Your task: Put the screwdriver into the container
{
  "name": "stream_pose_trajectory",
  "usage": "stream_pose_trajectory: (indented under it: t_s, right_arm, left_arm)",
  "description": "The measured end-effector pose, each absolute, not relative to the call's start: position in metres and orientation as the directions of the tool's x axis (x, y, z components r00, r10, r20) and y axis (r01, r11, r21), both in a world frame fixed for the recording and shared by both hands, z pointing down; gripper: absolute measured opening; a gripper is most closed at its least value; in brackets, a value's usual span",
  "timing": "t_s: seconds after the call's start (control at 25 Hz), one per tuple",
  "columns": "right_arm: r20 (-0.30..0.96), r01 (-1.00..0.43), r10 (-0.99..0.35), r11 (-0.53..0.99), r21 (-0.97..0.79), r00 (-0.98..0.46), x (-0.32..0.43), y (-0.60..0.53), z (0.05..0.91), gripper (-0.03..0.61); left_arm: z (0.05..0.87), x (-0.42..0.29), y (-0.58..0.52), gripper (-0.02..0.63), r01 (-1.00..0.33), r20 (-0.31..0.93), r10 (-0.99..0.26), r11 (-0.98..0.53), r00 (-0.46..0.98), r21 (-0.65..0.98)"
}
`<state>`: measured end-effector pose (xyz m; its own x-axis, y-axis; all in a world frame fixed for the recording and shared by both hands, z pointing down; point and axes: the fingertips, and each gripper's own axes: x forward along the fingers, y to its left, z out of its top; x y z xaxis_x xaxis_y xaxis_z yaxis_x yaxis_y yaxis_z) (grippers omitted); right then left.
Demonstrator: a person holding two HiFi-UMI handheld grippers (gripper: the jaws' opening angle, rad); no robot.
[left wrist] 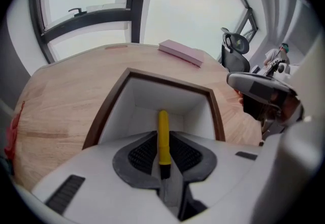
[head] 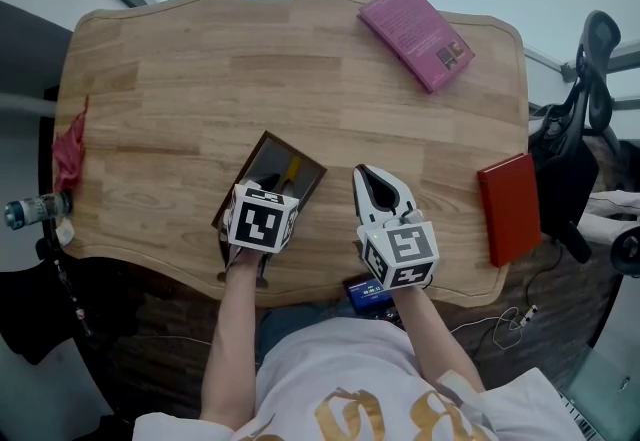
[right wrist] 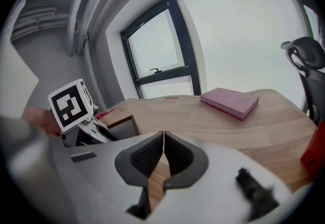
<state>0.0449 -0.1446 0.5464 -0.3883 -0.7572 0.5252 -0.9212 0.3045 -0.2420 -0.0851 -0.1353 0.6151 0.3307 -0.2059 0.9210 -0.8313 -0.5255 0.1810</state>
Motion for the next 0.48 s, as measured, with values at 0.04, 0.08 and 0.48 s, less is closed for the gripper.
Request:
stream_pose_trajectory:
  t_s: [0.04, 0.08, 0.48]
  right_arm:
    - [0.524, -0.921, -0.757, 0.306, -0.242, -0.390, 0.045, -0.144, 0.546, 0.032]
    - [0.523, -0.920, -0.757, 0.308, -0.242, -0.391, 0.045, -0.144, 0.545, 0.032]
    - [0.500, -0.916, -0.767, 0.327, -0.233, -0.402, 0.047, -0.139, 0.532, 0.032]
  left_arm:
    - [0.612, -0.084, -0.137, 0.080, -0.831, 0.918, -0.218, -0.529, 0.331, 0.174]
    - [0.610, -0.084, -0.137, 0.078, -0.831, 0.916, -0.225, -0.529, 0.332, 0.171]
    - [0.596, -0.093, -0.135, 0.035, -0.859, 0.905, -0.285, -0.492, 0.316, 0.145]
